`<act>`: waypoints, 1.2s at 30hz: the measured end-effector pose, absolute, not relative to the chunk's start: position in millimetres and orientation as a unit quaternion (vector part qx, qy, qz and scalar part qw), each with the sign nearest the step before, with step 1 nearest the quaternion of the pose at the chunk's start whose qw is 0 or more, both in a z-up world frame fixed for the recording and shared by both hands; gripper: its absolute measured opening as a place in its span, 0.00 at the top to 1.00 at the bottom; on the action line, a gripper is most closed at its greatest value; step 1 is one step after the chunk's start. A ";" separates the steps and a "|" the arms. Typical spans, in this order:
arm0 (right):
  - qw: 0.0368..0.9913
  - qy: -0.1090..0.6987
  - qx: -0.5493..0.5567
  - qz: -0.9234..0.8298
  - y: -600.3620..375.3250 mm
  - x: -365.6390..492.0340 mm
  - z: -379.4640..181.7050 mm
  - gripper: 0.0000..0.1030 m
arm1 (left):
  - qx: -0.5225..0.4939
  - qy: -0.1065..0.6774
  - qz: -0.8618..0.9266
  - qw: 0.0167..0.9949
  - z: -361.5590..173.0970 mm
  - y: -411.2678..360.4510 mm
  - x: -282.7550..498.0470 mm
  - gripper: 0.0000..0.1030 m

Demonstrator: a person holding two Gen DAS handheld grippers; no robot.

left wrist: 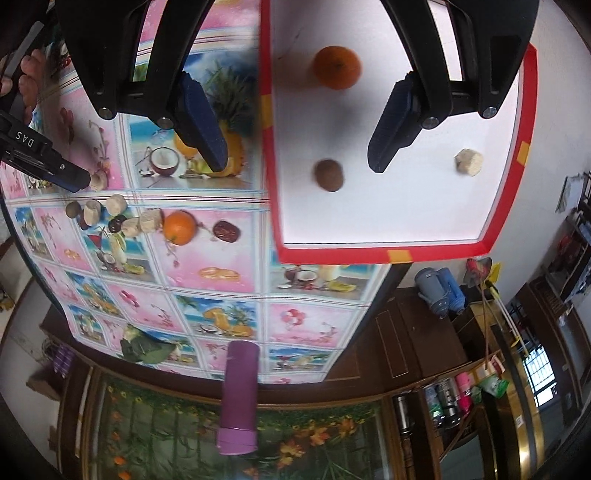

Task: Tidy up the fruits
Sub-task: 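Grasp a beige round piece with the right tool while the left grasps an orange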

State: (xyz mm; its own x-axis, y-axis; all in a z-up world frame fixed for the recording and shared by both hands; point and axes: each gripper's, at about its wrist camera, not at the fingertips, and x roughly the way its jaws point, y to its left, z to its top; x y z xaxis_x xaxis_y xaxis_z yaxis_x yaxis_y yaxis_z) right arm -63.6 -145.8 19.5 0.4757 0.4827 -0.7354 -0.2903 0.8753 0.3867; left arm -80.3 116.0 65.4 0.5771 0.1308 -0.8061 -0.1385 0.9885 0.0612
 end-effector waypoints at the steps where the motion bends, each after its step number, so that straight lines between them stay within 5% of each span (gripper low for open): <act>1: 0.851 0.459 0.108 0.230 -145.8 -62.0 18.9 0.59 | -0.001 0.455 0.075 0.888 64.8 112.1 -79.5 0.24; 15: 0.861 0.461 0.023 0.213 -98.7 -27.7 12.7 0.59 | 0.012 0.469 0.073 0.880 56.9 96.7 -55.4 0.24; 21: 0.876 0.438 -0.046 0.197 -91.6 -34.2 9.4 0.75 | 0.025 0.473 0.064 0.879 53.7 83.1 -40.3 0.24; 36: 0.856 0.470 0.078 0.201 -141.6 -14.4 12.2 0.74 | 0.096 0.501 0.023 0.860 25.5 40.2 -1.3 0.24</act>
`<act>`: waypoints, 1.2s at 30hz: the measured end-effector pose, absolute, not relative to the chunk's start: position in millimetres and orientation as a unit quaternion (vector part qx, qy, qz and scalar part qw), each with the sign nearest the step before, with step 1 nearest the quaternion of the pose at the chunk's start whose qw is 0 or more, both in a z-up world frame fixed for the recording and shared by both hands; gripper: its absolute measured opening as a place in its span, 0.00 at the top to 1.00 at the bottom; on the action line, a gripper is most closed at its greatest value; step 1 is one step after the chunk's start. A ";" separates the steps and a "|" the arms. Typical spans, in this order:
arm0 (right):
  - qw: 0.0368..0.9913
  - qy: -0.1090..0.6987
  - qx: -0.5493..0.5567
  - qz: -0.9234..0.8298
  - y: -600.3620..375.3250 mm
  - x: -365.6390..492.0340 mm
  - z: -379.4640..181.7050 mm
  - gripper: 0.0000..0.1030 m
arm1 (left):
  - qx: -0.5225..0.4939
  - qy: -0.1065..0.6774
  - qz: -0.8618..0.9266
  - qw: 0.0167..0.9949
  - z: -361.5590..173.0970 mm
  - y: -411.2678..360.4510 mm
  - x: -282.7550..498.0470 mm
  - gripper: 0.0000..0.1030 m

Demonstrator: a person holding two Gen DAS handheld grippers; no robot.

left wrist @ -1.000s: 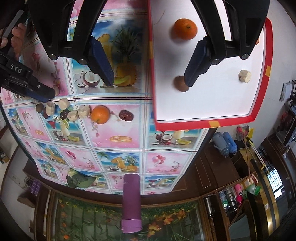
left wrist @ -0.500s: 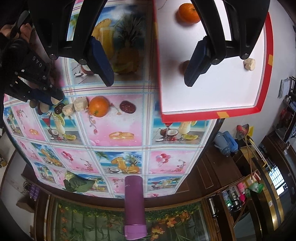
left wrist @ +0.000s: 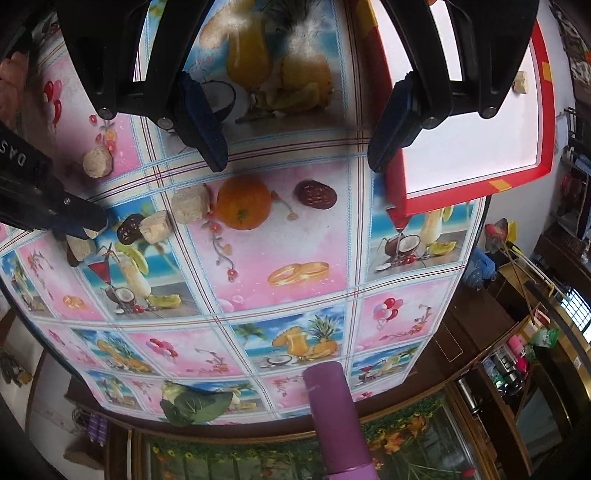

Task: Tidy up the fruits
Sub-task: 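Grasp a beige round piece with the right tool while the left grasps an orange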

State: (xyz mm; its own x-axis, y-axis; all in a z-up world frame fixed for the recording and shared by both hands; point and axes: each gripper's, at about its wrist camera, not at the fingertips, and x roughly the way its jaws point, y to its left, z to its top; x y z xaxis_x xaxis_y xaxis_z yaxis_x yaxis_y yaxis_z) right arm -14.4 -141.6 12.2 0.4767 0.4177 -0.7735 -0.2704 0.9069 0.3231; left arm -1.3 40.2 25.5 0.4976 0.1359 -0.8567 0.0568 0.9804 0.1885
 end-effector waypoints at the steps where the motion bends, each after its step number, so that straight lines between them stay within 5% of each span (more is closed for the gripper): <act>1: 0.853 0.474 0.080 0.205 -139.9 -14.8 11.3 0.74 | 0.101 0.501 0.022 0.860 24.3 38.3 0.3 0.24; 18: 0.849 0.477 0.085 0.212 -137.9 -15.7 11.7 0.74 | 0.106 0.497 -0.003 0.861 9.3 25.4 27.3 0.25; 21: 0.849 0.476 0.085 0.213 -137.9 -15.6 12.3 0.74 | 0.099 0.485 -0.002 0.869 13.9 26.2 25.8 0.37; 23: 0.850 0.474 0.084 0.213 -137.9 -16.2 12.9 0.74 | 0.087 0.480 -0.010 0.873 18.1 27.0 25.5 0.55; 26: 0.852 0.471 0.084 0.213 -138.2 -16.9 13.9 0.74 | 0.082 0.479 -0.018 0.874 20.2 25.6 24.9 0.64; 36: 0.853 0.470 0.085 0.210 -139.5 -17.0 14.5 0.74 | 0.108 0.473 -0.019 0.874 17.2 17.6 21.2 0.65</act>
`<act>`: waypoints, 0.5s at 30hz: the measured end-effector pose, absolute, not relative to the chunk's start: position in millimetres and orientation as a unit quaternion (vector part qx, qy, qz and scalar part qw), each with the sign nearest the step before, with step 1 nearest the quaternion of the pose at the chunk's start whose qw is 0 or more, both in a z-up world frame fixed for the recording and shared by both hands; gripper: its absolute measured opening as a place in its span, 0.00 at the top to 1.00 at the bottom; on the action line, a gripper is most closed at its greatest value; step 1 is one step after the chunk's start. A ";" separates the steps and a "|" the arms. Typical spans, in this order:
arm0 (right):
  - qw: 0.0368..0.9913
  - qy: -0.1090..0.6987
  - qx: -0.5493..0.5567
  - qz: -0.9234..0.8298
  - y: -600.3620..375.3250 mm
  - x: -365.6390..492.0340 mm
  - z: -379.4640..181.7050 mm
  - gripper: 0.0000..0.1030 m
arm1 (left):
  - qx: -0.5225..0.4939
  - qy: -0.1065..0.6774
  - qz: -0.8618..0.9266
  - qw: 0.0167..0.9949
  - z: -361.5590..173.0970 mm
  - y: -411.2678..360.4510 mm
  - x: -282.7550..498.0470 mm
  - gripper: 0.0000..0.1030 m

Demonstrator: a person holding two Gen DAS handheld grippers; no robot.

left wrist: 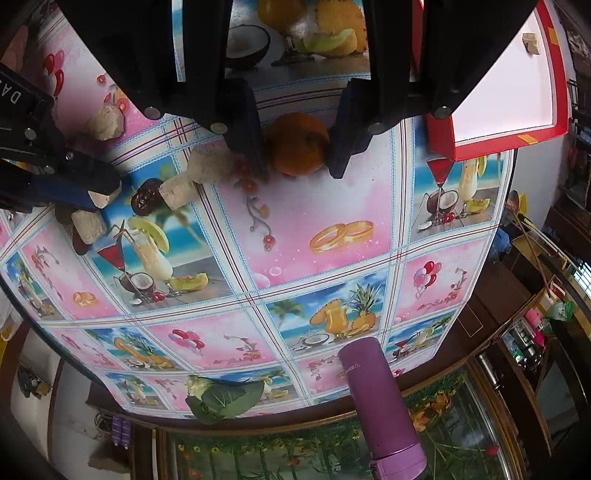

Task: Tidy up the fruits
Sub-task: 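Grasp a beige round piece with the right tool while the left grasps an orange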

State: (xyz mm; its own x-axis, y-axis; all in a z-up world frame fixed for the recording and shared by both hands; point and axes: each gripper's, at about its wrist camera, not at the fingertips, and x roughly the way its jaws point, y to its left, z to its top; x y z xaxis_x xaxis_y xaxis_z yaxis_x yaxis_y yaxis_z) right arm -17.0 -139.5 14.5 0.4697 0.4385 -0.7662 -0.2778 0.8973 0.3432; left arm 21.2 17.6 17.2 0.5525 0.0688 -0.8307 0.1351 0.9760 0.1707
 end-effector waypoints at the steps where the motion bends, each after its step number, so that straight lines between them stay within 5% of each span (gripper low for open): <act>1: 0.853 0.470 0.086 0.210 -139.4 -17.2 14.6 0.74 | 0.106 0.473 -0.023 0.874 16.9 17.9 21.9 0.56; 2: 0.853 0.470 0.086 0.210 -139.5 -17.2 14.7 0.74 | 0.105 0.474 -0.027 0.874 15.9 17.5 21.9 0.41; 4: 0.853 0.470 0.085 0.211 -139.2 -17.3 14.7 0.74 | 0.110 0.474 -0.025 0.873 13.2 17.0 21.3 0.36; 15: 0.852 0.471 0.085 0.214 -137.1 -19.3 15.7 0.74 | 0.130 0.458 -0.035 0.878 11.8 14.8 16.6 0.41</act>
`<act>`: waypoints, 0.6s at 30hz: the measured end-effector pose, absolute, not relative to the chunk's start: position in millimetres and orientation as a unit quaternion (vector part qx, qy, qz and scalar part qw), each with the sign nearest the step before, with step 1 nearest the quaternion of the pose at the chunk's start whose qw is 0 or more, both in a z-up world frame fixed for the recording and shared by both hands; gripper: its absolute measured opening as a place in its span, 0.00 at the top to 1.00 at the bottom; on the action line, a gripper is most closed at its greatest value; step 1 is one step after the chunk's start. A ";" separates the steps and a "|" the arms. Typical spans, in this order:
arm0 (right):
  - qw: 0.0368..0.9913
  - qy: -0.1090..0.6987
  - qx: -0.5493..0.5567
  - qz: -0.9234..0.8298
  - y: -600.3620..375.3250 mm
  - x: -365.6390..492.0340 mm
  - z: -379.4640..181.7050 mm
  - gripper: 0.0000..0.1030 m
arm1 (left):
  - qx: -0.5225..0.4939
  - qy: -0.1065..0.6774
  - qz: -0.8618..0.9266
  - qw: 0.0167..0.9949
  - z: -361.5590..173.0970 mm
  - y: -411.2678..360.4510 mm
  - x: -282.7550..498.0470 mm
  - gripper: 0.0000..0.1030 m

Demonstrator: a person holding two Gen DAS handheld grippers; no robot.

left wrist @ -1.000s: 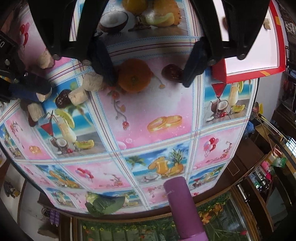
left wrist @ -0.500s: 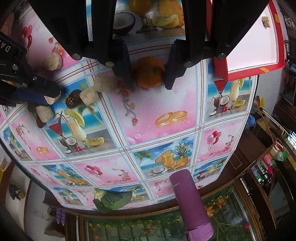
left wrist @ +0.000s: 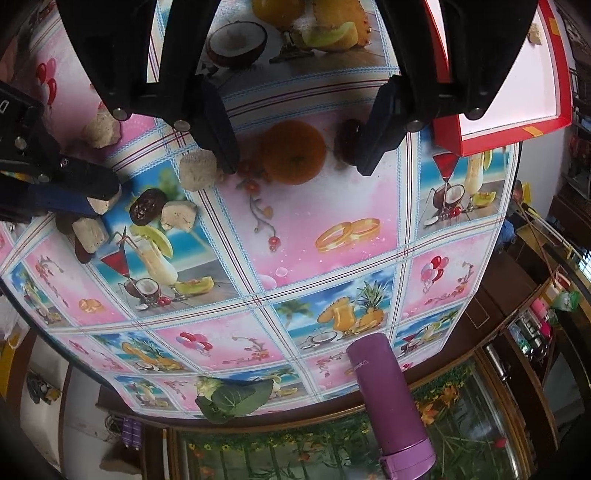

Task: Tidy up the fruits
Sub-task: 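Grasp a beige round piece with the right tool while the left grasps an orange, then carry both held items over the white tray, release them, return toward the table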

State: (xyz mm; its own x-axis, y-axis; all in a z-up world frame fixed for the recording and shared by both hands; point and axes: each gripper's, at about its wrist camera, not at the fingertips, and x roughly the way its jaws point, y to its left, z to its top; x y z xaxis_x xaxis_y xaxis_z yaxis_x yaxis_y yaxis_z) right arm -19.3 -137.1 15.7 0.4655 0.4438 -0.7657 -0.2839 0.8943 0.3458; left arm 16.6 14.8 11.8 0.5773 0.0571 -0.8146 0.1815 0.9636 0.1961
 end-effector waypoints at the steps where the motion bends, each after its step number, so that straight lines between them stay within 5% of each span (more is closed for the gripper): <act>1: 0.851 0.471 0.086 0.214 -137.3 -19.1 15.8 0.74 | 0.137 0.456 -0.036 0.879 11.5 12.9 15.6 0.46; 6: 0.852 0.470 0.087 0.214 -137.7 -18.5 16.4 0.74 | 0.143 0.461 -0.057 0.874 7.8 5.0 10.1 0.66; 18: 0.856 0.461 0.086 0.218 -136.7 -21.4 20.0 0.74 | 0.071 0.445 -0.042 0.892 30.9 18.6 -12.4 0.67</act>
